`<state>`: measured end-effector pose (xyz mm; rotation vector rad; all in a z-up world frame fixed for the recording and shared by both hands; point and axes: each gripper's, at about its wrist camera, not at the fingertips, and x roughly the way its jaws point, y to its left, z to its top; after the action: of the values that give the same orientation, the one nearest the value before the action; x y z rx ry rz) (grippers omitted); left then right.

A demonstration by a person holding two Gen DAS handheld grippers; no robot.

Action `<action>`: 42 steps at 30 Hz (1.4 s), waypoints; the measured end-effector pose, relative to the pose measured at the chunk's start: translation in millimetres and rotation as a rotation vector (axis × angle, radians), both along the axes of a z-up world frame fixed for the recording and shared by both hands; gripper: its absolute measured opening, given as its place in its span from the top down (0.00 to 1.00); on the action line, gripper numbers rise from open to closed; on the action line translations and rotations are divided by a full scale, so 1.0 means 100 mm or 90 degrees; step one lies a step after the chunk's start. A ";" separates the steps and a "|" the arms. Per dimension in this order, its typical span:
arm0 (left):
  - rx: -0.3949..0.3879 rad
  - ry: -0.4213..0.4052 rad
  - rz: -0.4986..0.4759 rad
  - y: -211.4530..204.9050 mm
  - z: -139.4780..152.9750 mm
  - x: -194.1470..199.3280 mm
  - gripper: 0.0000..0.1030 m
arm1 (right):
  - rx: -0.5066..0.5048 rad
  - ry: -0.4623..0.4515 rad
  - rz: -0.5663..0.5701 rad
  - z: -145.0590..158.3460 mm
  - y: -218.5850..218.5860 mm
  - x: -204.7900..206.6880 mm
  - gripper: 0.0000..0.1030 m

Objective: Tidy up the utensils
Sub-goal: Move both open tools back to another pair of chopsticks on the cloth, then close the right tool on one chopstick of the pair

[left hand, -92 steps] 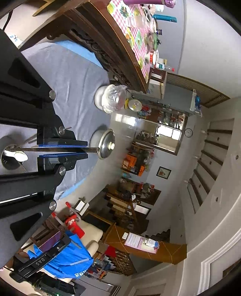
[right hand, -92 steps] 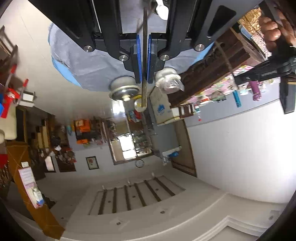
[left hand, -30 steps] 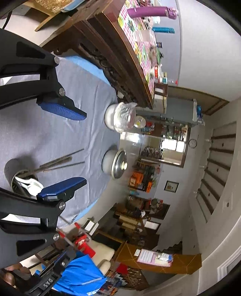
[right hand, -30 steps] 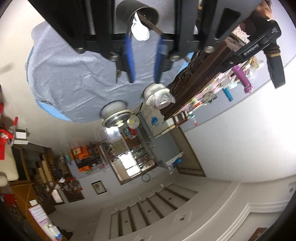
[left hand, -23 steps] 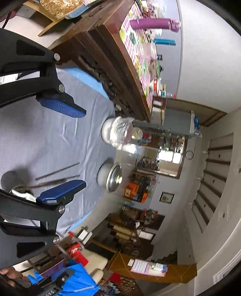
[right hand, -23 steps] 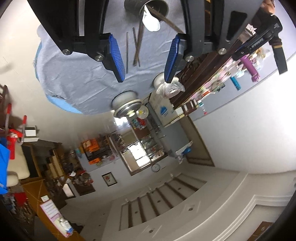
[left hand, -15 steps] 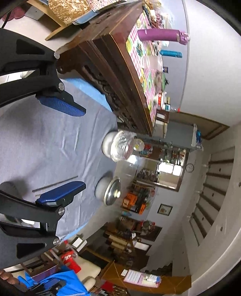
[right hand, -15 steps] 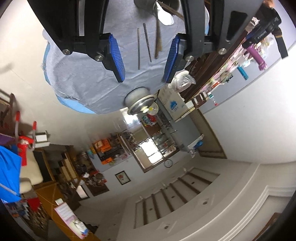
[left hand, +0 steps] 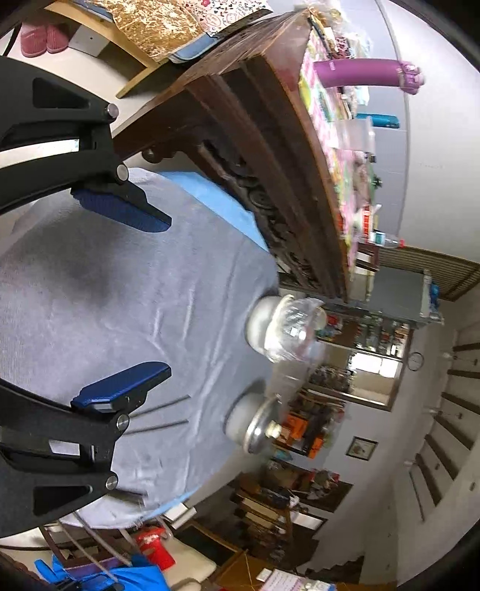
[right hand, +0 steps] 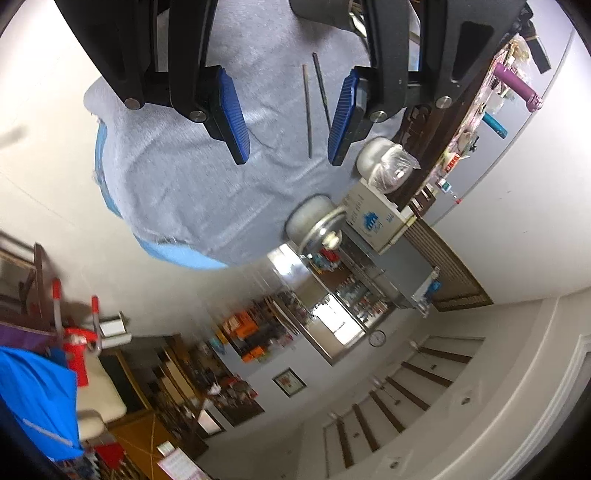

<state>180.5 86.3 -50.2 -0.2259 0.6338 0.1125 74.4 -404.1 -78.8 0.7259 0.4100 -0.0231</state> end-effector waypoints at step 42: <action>0.005 0.282 -0.158 -0.47 -0.87 1.91 0.29 | -0.244 0.431 0.367 -1.13 1.53 3.70 0.54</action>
<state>371.9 39.2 -137.1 -0.1118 1.0960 -0.0776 444.7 -251.4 -191.8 0.1815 1.2155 0.1968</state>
